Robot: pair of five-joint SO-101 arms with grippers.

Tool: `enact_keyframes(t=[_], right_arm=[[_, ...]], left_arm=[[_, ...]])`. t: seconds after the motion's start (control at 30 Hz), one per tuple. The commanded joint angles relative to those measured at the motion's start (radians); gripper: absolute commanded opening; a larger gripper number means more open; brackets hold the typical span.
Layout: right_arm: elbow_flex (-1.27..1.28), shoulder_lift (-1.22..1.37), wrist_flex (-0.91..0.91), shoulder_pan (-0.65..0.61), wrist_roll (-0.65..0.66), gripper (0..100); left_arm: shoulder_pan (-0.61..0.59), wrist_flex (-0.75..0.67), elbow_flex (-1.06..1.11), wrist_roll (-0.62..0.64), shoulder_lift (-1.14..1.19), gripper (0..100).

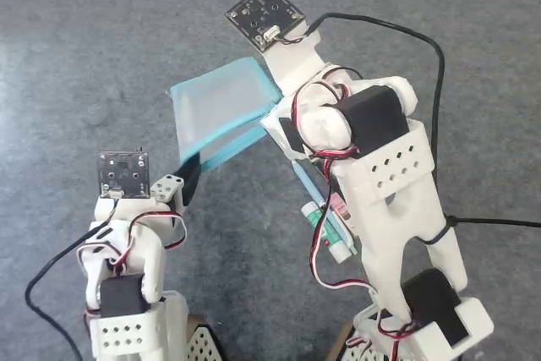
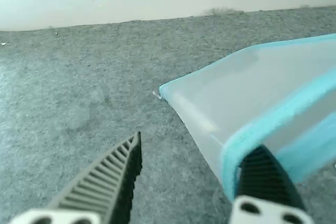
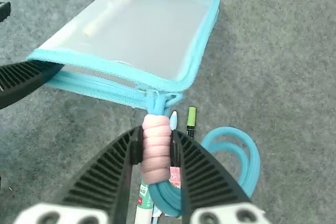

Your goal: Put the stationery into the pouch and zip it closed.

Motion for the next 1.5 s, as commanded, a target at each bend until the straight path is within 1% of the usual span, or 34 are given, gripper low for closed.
enact_keyframes(t=[0.0,0.1,0.2,0.4,0.53,0.67,0.77,0.83,0.9,0.97,1.07,1.13,1.23,1.37,1.47], right_arm=[[0.020,-0.053,0.036,-0.005,0.021,0.7],[0.077,-0.053,0.031,-0.001,0.021,0.9],[0.140,-0.056,0.030,-0.005,0.021,1.1],[0.313,-0.058,0.012,-0.015,0.018,9.5],[0.486,-0.124,-0.105,-0.053,0.020,9.5],[0.730,-0.302,-0.242,-0.070,0.021,9.9],[0.942,-0.440,-0.364,-0.065,0.023,10.0],[1.056,-0.515,-0.421,-0.061,0.025,12.1],[1.137,-0.565,-0.458,-0.022,0.041,15.9],[1.177,-0.568,-0.484,0.051,0.041,20.1],[1.218,-0.498,-0.507,0.162,0.041,24.5],[1.243,-0.426,-0.527,0.209,0.043,25.5],[1.277,-0.332,-0.599,0.240,0.046,25.6],[1.284,-0.240,-0.677,0.249,0.052,25.5],[1.260,-0.200,-0.707,0.294,0.104,25.2]], left_arm=[[0.002,-0.034,-0.010,-0.011,-0.005,15],[0.002,-0.035,-0.010,-0.008,-0.005,7],[0.002,-0.035,-0.007,-0.006,-0.005,1],[0.000,-0.035,0.012,0.060,-0.005,1],[-0.009,-0.034,0.019,0.109,-0.005,1],[-0.066,-0.034,0.021,0.120,-0.005,1],[-0.071,-0.032,0.021,0.120,-0.005,1],[-0.072,-0.032,0.021,0.132,-0.005,1],[-0.075,-0.031,0.021,0.137,-0.005,1],[-0.077,-0.029,0.021,0.140,-0.005,1],[-0.077,-0.020,0.021,0.140,-0.005,1],[-0.074,-0.014,0.021,0.138,-0.005,1],[-0.075,-0.014,0.021,0.137,-0.005,1],[-0.075,-0.014,0.021,0.133,-0.005,1],[-0.075,-0.014,0.021,0.133,-0.005,1]])
